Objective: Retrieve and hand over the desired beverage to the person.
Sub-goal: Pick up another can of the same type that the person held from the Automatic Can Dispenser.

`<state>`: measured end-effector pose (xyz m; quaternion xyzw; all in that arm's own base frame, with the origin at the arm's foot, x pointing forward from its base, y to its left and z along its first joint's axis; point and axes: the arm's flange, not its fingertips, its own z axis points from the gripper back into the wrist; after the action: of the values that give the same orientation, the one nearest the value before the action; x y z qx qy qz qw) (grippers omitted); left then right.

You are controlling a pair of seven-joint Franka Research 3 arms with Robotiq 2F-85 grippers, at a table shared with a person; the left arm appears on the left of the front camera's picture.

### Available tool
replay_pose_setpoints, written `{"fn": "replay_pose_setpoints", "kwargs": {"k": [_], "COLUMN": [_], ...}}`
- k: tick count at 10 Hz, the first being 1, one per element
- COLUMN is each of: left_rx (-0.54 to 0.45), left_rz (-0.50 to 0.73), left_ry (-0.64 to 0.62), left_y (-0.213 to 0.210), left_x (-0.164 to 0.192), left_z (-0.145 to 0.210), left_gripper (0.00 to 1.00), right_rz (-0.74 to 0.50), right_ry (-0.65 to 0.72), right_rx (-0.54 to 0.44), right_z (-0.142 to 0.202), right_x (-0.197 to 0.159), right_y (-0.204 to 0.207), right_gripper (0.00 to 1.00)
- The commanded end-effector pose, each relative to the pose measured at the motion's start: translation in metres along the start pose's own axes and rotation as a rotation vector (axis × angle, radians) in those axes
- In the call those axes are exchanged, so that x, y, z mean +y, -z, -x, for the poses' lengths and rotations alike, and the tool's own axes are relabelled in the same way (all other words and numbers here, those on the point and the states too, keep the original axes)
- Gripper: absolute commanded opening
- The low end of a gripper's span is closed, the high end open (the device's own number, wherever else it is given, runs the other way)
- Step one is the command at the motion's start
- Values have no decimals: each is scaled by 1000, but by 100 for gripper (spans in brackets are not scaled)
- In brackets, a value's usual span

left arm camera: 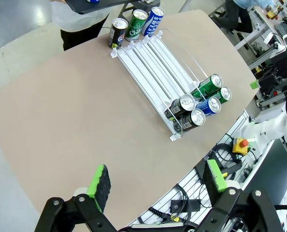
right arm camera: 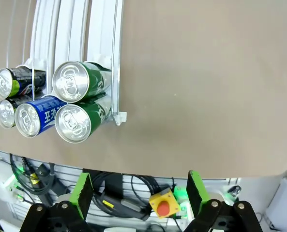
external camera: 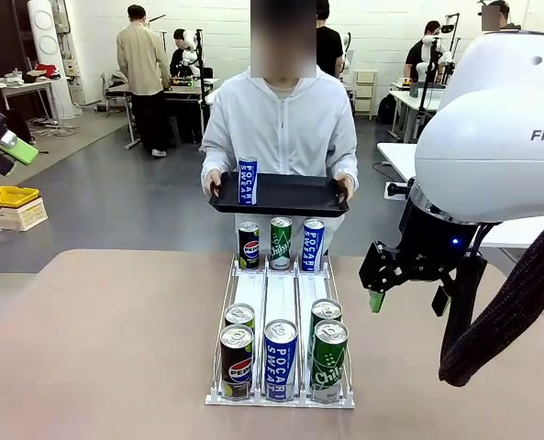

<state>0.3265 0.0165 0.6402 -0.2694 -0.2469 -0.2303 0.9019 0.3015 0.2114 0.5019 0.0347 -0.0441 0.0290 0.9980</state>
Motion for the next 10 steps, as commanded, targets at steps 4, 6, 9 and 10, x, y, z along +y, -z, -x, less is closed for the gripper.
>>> {"fn": "replay_pose_setpoints", "kwargs": {"k": [4,6,9,10], "left_rx": [-6,-6,-6,-6], "left_rz": [9,9,9,9], "left_ry": [5,5,5,5], "left_y": [-1,-1,-1,-1], "left_x": [1,1,1,1], "left_z": [0,0,0,0], "left_gripper": [100,100,100,100], "right_rz": [99,117,105,109], "right_ry": [-31,-44,-57,-48], "right_rx": [44,77,74,74], "right_z": [-1,-4,-5,-7], "right_x": [69,90,101,104], "right_y": [44,58,61,66], "right_gripper": [100,100,100,100]}}
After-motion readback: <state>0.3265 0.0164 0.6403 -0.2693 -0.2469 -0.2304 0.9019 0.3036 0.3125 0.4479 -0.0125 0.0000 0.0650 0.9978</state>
